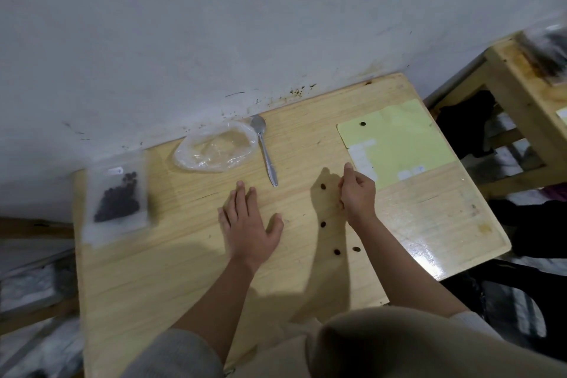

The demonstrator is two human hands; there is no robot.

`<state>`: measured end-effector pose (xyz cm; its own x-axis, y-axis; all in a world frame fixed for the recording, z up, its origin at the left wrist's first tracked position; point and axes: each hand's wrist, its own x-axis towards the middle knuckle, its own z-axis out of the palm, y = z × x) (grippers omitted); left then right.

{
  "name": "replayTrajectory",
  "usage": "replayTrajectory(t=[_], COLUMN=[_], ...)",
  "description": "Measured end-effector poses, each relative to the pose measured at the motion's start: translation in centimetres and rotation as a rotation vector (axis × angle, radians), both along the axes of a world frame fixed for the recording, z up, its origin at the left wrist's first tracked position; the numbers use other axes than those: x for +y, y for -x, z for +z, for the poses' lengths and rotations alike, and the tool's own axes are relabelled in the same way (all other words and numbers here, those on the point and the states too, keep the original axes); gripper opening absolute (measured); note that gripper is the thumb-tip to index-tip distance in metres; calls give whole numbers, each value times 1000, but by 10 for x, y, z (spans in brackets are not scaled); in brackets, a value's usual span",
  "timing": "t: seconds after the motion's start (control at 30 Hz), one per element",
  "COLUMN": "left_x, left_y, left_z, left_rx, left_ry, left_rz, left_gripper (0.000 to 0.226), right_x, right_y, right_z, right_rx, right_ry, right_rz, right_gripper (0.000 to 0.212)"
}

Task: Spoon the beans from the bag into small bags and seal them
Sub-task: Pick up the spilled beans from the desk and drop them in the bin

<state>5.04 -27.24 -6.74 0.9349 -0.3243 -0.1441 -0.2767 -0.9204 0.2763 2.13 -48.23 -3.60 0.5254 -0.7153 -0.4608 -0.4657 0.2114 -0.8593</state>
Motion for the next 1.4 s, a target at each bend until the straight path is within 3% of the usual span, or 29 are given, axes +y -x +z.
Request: replayTrajectory(t=[0.13,0.27,0.33,0.4,0.77,1.1,1.4], left_x=[0,1,0,-1,0,-2,-3], left_y=[0,1,1,1,1,0,0], left_z=[0,0,0,0,0,2,3], left_rx=[-7,-8,-11,-12,-1,14,27], left_ry=[0,0,4,4,-2,-18,-11], left_rz=[0,2,4,6,3,7,-6], left_gripper=[77,77,77,77,77,79,79], right_x=[-1,0,1,3,5,27,51], right_y=[2,7,10,11,3,29,64], right_z=[2,2,0,1,-8,12,12], right_rx=[37,74,100,130,271,90,101], right_ry=[76,388,512,525,573,446,349], right_rz=[30,230,318,374,557,268,153], right_gripper=[58,57,42,22,22,38,20])
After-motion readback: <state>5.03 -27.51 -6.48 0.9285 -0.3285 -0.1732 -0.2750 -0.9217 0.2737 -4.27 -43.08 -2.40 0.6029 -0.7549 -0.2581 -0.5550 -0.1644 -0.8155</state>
